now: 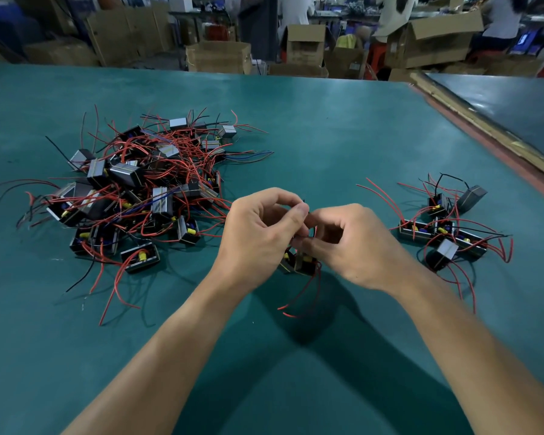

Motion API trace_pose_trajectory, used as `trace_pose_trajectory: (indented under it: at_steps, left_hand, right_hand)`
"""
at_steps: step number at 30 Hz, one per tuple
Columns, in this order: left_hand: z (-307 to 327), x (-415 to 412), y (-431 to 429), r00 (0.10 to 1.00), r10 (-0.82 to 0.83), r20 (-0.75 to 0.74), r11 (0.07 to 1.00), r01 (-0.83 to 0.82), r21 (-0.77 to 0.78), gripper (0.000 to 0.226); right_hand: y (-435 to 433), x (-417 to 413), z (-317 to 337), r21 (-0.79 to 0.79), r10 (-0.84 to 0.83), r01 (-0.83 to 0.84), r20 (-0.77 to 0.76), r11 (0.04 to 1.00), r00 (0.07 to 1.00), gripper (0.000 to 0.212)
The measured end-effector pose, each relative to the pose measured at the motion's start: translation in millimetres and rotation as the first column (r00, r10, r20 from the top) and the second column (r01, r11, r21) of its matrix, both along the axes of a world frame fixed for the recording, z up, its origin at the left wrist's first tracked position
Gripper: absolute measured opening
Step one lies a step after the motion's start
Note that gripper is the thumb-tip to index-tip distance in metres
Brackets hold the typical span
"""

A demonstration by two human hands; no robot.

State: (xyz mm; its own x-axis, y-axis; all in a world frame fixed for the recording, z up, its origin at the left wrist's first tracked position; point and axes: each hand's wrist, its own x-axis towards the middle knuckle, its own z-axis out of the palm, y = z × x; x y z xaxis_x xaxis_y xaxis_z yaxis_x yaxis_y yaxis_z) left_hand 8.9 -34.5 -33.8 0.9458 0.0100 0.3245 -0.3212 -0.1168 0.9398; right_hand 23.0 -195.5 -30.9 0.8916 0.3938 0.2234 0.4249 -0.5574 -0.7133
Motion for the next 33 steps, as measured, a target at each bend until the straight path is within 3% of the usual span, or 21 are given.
trace_pose_trajectory:
  at_steps: [9, 14, 19, 23, 28, 33]
  left_hand:
    - [-1, 4, 2, 0.996, 0.086, -0.012, 0.995, -0.087, -0.040, 0.014]
    - [-1, 3, 3, 0.999, 0.037, -0.017, 0.999, -0.037, -0.008, 0.012]
    - [-3, 2, 2, 0.997, -0.045, -0.062, 0.997, 0.049, 0.055, 0.012]
    - [-3, 2, 3, 0.997, -0.060, -0.044, 0.990, 0.065, 0.125, 0.011]
    - [-3, 0, 2, 0.996, -0.085, -0.012, 0.958, 0.085, 0.276, 0.013]
    - [-3, -1, 2, 0.984, -0.169, -0.064, 0.944, 0.180, 0.276, 0.008]
  right_hand:
    - [-10, 5, 6, -0.121, -0.101, 0.104, 0.032, 0.987, 0.994, 0.024]
    - [-12, 4, 6, -0.148, -0.092, 0.094, 0.016, 0.984, 0.996, 0.028]
    - [-12, 3, 7, 0.090, -0.045, 0.043, 0.016, 0.995, 0.999, 0.009]
    - [-11, 0, 13, 0.266, -0.048, 0.025, 0.080, 0.964, 0.996, 0.006]
    - [-14, 1, 13, 0.213, -0.006, -0.015, 0.097, 0.977, 0.995, 0.015]
    - [-21, 2, 14, 0.203, 0.026, -0.039, 0.065, 0.978, 0.998, 0.008]
